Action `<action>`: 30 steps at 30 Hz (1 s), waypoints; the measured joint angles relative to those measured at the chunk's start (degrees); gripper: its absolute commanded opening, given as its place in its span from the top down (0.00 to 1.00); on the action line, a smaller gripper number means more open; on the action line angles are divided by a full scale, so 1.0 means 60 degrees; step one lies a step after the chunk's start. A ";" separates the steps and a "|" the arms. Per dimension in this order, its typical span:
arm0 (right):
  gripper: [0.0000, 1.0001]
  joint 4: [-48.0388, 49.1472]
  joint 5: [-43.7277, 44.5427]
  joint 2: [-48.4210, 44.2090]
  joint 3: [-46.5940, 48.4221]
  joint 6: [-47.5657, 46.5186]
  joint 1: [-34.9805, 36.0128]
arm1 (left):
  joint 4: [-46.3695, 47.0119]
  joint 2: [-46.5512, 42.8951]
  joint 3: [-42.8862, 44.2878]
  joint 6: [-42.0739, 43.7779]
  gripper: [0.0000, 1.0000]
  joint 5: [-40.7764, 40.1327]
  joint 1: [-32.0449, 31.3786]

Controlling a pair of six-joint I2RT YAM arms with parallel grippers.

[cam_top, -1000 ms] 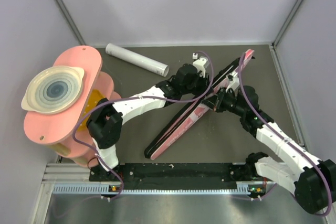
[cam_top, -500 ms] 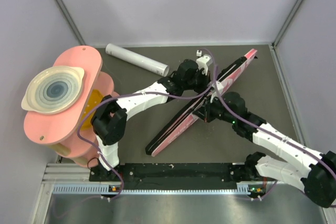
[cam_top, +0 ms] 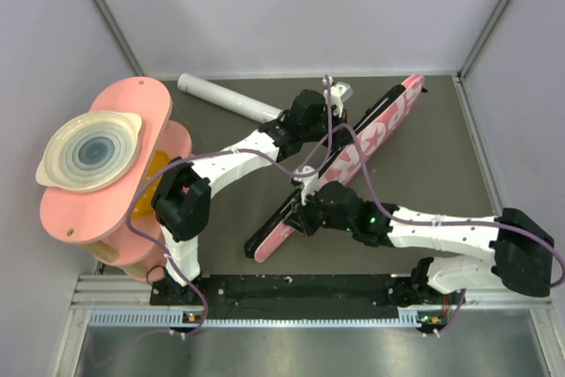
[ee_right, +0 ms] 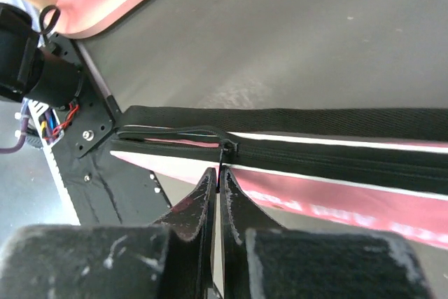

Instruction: Pack up the badminton gear

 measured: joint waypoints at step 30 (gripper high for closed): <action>0.51 0.0911 0.2925 0.3399 0.1300 -0.0790 0.3799 | -0.0576 0.0688 0.0965 0.1836 1.00 -0.1421 -0.0011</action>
